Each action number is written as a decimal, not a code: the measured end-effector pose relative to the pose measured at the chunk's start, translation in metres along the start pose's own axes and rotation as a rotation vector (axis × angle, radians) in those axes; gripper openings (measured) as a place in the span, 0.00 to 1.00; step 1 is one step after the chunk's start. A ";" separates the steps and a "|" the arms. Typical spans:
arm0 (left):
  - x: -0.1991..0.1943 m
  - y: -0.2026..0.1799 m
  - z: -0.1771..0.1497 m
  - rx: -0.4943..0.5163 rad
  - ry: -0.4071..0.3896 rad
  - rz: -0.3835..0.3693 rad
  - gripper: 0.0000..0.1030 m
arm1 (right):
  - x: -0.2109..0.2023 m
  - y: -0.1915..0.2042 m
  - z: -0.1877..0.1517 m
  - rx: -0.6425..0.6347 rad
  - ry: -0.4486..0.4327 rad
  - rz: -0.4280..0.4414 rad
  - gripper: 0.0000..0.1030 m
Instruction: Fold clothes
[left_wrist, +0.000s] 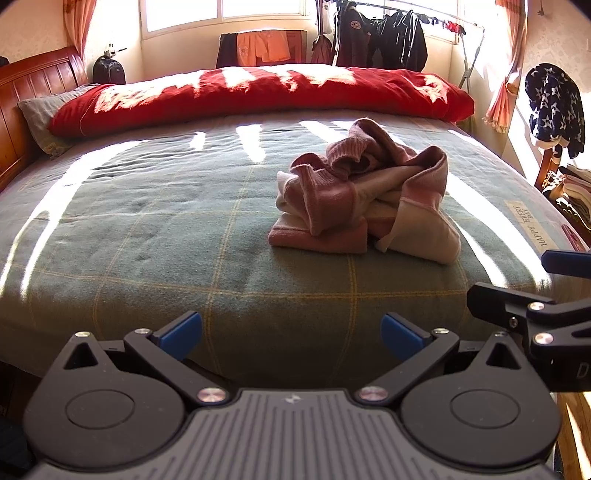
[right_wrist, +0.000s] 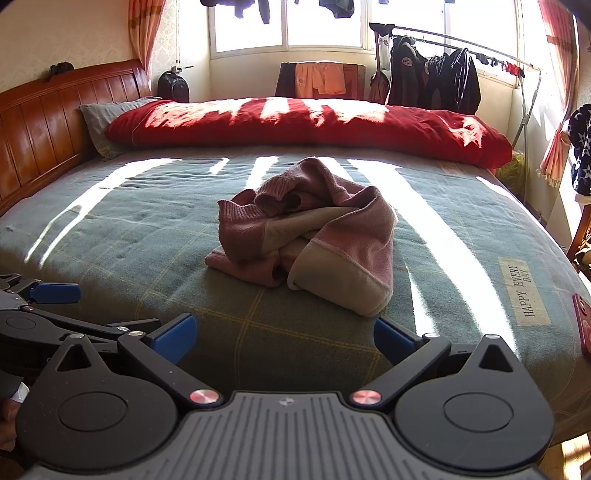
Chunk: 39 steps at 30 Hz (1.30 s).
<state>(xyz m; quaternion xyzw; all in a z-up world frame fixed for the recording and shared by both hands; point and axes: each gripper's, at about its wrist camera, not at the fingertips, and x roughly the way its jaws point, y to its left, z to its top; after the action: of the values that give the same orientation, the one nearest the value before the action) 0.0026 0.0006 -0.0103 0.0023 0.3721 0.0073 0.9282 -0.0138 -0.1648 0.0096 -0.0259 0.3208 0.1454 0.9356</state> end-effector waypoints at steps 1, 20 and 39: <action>0.000 0.000 0.000 0.000 0.001 0.001 1.00 | 0.000 0.000 0.000 0.000 0.000 0.000 1.00; 0.001 0.001 0.000 0.002 0.006 0.006 1.00 | 0.001 0.001 0.000 -0.004 0.005 0.001 1.00; 0.006 0.004 0.001 -0.002 0.019 0.004 1.00 | 0.008 0.002 0.001 -0.005 0.021 0.008 1.00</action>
<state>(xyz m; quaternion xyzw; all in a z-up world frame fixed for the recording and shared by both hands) 0.0077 0.0045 -0.0141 0.0018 0.3809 0.0096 0.9246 -0.0081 -0.1609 0.0054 -0.0286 0.3304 0.1496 0.9315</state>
